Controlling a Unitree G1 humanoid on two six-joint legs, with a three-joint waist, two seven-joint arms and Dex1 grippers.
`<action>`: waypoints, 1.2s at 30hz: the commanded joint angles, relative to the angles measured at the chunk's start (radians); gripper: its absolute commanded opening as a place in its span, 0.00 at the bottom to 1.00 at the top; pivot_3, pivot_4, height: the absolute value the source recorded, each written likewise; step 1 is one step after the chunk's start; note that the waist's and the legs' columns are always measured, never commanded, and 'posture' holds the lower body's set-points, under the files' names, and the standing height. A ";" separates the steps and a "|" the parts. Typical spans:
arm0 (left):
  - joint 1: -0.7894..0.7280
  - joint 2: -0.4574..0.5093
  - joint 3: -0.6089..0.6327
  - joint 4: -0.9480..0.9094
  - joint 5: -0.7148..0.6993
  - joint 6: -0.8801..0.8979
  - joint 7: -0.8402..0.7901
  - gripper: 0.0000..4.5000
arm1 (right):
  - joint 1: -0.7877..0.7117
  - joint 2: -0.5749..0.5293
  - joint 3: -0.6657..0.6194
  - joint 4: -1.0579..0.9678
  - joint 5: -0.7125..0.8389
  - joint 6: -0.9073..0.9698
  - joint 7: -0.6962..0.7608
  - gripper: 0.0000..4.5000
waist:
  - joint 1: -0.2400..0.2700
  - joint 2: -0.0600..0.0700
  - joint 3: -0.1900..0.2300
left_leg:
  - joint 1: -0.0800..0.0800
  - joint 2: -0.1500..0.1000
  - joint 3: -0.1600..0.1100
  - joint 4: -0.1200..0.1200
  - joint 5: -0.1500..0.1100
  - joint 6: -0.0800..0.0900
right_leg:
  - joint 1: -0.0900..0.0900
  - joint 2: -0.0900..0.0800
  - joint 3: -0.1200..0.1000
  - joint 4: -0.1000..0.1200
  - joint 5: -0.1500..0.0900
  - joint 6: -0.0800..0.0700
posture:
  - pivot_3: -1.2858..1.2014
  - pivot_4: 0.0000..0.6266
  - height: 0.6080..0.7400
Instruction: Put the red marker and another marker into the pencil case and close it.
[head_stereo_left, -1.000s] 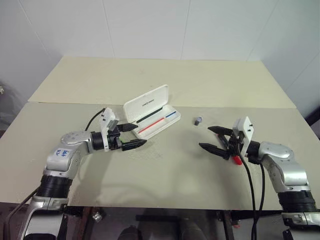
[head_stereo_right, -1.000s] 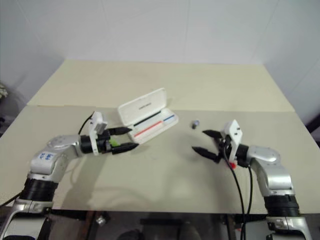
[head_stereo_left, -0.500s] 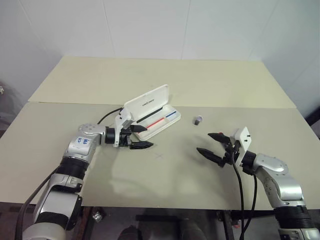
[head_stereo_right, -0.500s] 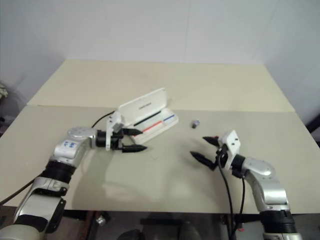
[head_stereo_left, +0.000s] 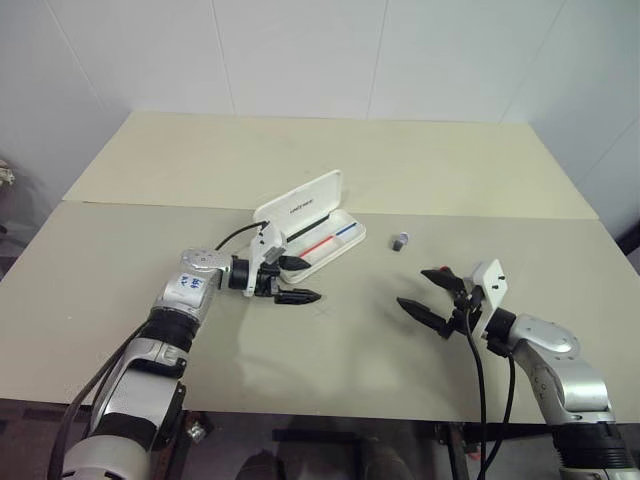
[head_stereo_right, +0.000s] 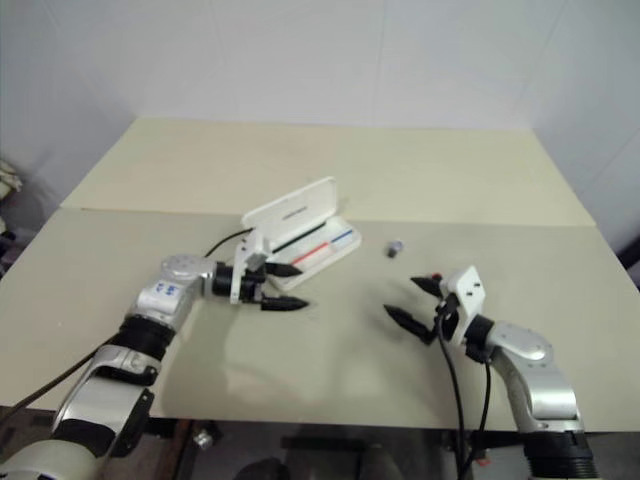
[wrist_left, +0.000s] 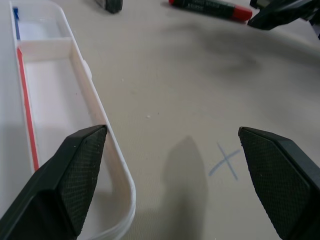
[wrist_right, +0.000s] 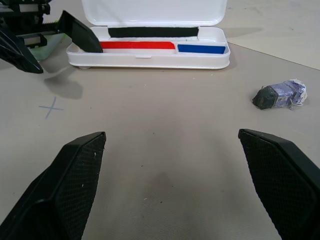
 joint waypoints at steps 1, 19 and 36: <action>-0.043 -0.020 -0.009 0.037 0.026 -0.023 -0.006 0.99 | 0.001 0.001 -0.021 -0.042 0.015 -0.017 -0.010 1.00 | 0.000 0.000 0.000 | 0.000 0.000 0.000 0.000 0.000 0.000 | 0.000 0.000 0.000 0.000 0.000 0.000 | 0.52 0.24 1.00; -0.103 -0.045 -0.052 0.115 0.153 -0.141 -0.016 0.99 | -0.003 -0.006 -0.030 -0.027 0.017 -0.030 -0.008 1.00 | 0.001 0.000 0.000 | 0.000 -0.001 0.000 0.001 0.002 0.001 | 0.000 0.000 0.000 0.002 0.001 0.001 | 0.52 0.24 1.00; -0.042 0.012 -0.048 -0.182 0.152 0.000 -0.006 0.99 | -0.028 0.001 -0.021 -0.010 0.011 -0.035 -0.017 1.00 | 0.000 0.000 0.000 | -0.001 -0.001 -0.001 0.001 0.001 0.001 | 0.000 0.000 0.000 0.002 0.001 0.001 | 0.52 0.24 1.00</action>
